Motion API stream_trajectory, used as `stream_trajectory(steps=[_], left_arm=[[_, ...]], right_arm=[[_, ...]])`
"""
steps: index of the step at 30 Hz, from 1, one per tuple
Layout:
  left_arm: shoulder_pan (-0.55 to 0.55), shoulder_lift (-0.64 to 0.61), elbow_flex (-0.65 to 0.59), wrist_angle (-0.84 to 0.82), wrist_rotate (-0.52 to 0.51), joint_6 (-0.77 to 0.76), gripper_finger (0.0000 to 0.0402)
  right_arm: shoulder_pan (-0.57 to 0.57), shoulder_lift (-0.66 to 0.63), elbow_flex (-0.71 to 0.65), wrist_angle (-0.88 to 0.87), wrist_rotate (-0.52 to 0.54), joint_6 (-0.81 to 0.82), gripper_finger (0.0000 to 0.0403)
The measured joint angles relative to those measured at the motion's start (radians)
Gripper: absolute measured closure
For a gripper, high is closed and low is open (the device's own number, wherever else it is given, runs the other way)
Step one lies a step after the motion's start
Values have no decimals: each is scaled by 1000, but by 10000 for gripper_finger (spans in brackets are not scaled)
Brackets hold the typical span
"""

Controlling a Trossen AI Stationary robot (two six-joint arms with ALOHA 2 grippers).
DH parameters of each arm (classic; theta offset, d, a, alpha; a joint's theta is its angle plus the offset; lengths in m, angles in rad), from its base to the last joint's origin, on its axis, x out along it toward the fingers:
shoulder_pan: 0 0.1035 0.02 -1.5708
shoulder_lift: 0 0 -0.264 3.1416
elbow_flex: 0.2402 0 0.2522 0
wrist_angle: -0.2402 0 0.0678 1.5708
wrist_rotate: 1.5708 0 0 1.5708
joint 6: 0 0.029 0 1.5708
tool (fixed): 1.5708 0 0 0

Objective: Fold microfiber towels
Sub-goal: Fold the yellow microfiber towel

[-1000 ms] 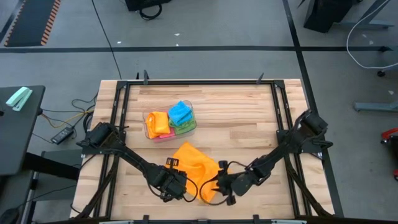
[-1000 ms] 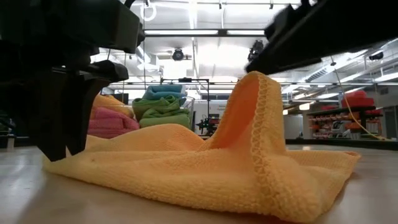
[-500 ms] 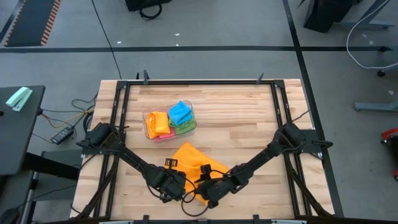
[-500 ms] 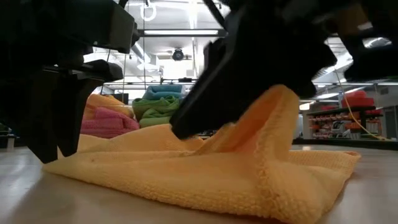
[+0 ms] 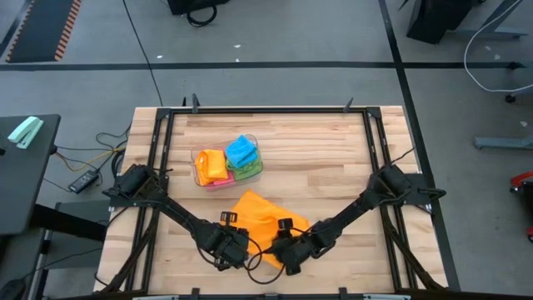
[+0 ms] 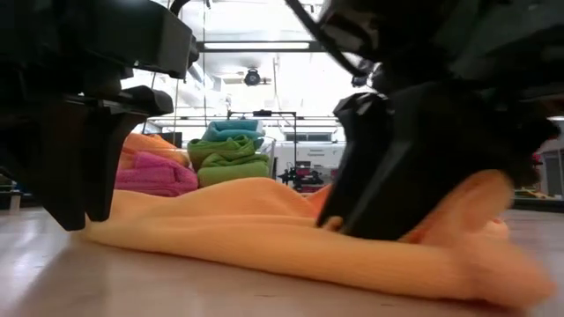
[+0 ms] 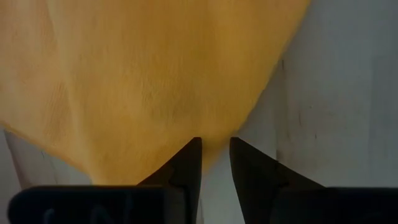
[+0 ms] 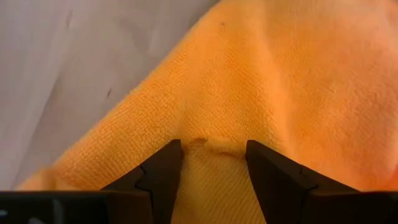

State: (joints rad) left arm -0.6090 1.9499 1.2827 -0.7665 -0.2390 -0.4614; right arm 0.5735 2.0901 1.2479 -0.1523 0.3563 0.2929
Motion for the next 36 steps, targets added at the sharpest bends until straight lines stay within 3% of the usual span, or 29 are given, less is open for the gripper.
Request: stream_trajectory(steps=[9, 19, 36], left_arm=[[0, 0, 0, 3, 0, 0, 313], [0, 0, 0, 6, 0, 1, 311], [0, 0, 1, 7, 0, 1, 313]], right_arm=[[23, -28, -5, -46, 28, -2, 218], [10, -28, -5, 19, 30, -26, 262], [-2, -1, -35, 102, 3, -31, 293]])
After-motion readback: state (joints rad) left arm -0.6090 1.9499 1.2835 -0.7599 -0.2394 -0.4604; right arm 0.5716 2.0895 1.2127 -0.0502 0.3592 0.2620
